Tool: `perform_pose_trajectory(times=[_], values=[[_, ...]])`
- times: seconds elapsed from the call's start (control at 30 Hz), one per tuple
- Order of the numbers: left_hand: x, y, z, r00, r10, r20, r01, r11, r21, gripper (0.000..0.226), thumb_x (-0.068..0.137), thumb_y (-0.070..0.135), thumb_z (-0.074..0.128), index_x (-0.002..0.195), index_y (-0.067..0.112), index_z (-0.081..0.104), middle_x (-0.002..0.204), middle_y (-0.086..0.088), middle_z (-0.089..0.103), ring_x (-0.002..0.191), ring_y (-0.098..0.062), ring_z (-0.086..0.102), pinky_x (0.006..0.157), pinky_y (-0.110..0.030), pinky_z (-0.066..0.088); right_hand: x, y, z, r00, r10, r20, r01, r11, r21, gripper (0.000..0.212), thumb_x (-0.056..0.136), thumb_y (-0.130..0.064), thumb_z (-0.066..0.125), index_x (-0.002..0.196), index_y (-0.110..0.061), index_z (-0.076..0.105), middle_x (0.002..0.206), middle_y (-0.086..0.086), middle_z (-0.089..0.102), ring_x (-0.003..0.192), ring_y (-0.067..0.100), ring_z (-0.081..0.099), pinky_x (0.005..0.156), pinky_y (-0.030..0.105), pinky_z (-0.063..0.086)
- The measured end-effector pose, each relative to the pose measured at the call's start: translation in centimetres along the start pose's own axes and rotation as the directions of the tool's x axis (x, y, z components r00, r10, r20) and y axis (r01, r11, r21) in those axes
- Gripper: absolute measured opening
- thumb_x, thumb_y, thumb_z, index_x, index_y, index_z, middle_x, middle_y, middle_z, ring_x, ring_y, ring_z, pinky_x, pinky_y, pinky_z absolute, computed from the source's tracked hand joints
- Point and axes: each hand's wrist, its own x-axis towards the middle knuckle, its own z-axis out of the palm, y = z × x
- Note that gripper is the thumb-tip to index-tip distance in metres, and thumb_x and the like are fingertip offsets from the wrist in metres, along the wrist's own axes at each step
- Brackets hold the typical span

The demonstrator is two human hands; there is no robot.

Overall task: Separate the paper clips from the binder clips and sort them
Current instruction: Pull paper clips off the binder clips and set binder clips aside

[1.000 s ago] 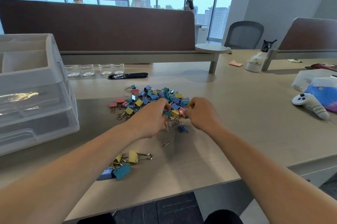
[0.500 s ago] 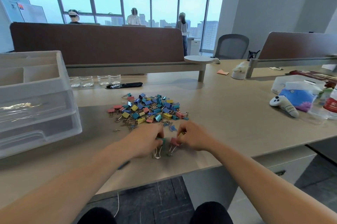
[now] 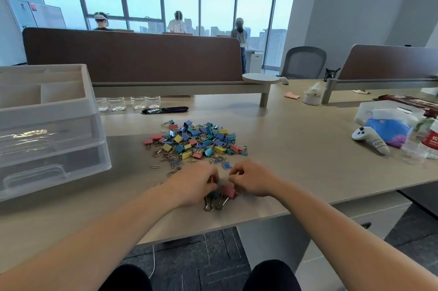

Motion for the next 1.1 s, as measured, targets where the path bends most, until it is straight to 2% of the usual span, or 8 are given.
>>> perform_pose_trajectory(times=[0.13,0.37,0.47,0.57,0.7,0.8,0.93,1.1], values=[[1.0,0.0,-0.4,0.999,0.023,-0.033,-0.024,1.000,-0.019,0.012,0.096,0.026,0.057,0.104,0.021,0.065,0.099,0.008,0.054,0.089,-0.007,0.053,0.079,-0.023,0.045,0.6,0.7,0.0,0.999,0.009,-0.054,-0.012,0.998,-0.056,0.022,0.095,-0.040,0.058,0.088,-0.019,0.056,0.080,-0.006,0.052,0.073,0.012,0.048,0.057,0.024,0.033],[3.9,-0.8,-1.0,0.998,-0.002,-0.067,0.001,1.000,-0.008,0.014,0.097,0.025,0.055,0.105,0.018,0.064,0.107,0.004,0.057,0.092,-0.010,0.056,0.085,-0.027,0.048,1.9,1.7,-1.6,0.996,0.034,-0.083,-0.045,0.990,-0.135,0.048,0.094,-0.055,0.051,0.077,-0.014,0.067,0.065,-0.003,0.058,0.059,0.012,0.050,0.052,0.026,0.034],[5.7,-1.4,-1.2,0.997,-0.021,-0.077,0.023,1.000,0.015,0.013,0.097,0.025,0.055,0.104,0.017,0.063,0.107,0.001,0.057,0.093,-0.013,0.056,0.087,-0.031,0.048,3.6,2.5,-2.2,0.984,0.041,-0.174,-0.069,0.985,-0.160,0.034,0.098,-0.044,0.052,0.075,-0.019,0.061,0.072,-0.002,0.061,0.068,0.015,0.057,0.057,0.029,0.040],[8.1,-2.0,-1.2,0.996,-0.057,-0.065,0.060,0.997,0.047,0.018,0.097,0.029,0.056,0.105,0.015,0.062,0.108,-0.002,0.056,0.092,-0.016,0.056,0.083,-0.032,0.047,6.3,3.4,-2.3,0.972,0.045,-0.230,-0.083,0.984,-0.158,0.016,0.097,-0.028,0.056,0.105,-0.021,0.067,0.102,0.001,0.066,0.089,0.020,0.061,0.077,0.034,0.052],[10.6,-2.5,-0.9,0.996,-0.087,-0.026,0.091,0.983,0.159,0.028,0.094,0.033,0.059,0.113,0.013,0.060,0.112,-0.005,0.055,0.096,-0.023,0.058,0.087,-0.043,0.051,9.4,4.1,-2.0,0.975,-0.022,-0.223,-0.031,0.972,-0.231,0.036,0.092,-0.013,0.059,0.127,-0.023,0.061,0.124,-0.001,0.052,0.098,0.022,0.061,0.082,0.035,0.054],[12.2,-2.9,-0.3,0.994,-0.106,-0.016,0.107,0.972,0.209,0.026,0.092,0.035,0.059,0.111,0.017,0.058,0.106,-0.005,0.054,0.093,-0.024,0.056,0.085,-0.046,0.052,11.2,4.4,-1.9,0.981,-0.056,-0.185,0.000,0.957,-0.290,0.026,0.096,-0.025,0.058,0.121,-0.024,0.064,0.123,-0.001,0.051,0.099,0.023,0.060,0.086,0.041,0.054],[13.5,-3.4,0.7,0.991,-0.132,-0.028,0.135,0.967,0.217,0.030,0.091,0.041,0.060,0.110,0.018,0.058,0.102,-0.003,0.057,0.094,-0.024,0.056,0.086,-0.046,0.052,12.3,4.9,-1.7,0.988,-0.064,-0.142,0.019,0.954,-0.300,0.016,0.095,-0.023,0.058,0.108,-0.024,0.068,0.112,-0.002,0.058,0.097,0.022,0.059,0.084,0.037,0.052],[14.2,-3.7,1.0,0.991,-0.121,-0.060,0.131,0.970,0.202,0.015,0.092,0.028,0.058,0.102,0.017,0.053,0.091,-0.002,0.058,0.089,-0.024,0.057,0.082,-0.048,0.052,12.3,5.4,-1.8,0.985,-0.069,-0.161,0.035,0.978,-0.206,0.027,0.088,-0.024,0.068,0.115,-0.027,0.064,0.112,-0.005,0.060,0.101,0.020,0.057,0.088,0.037,0.051]])
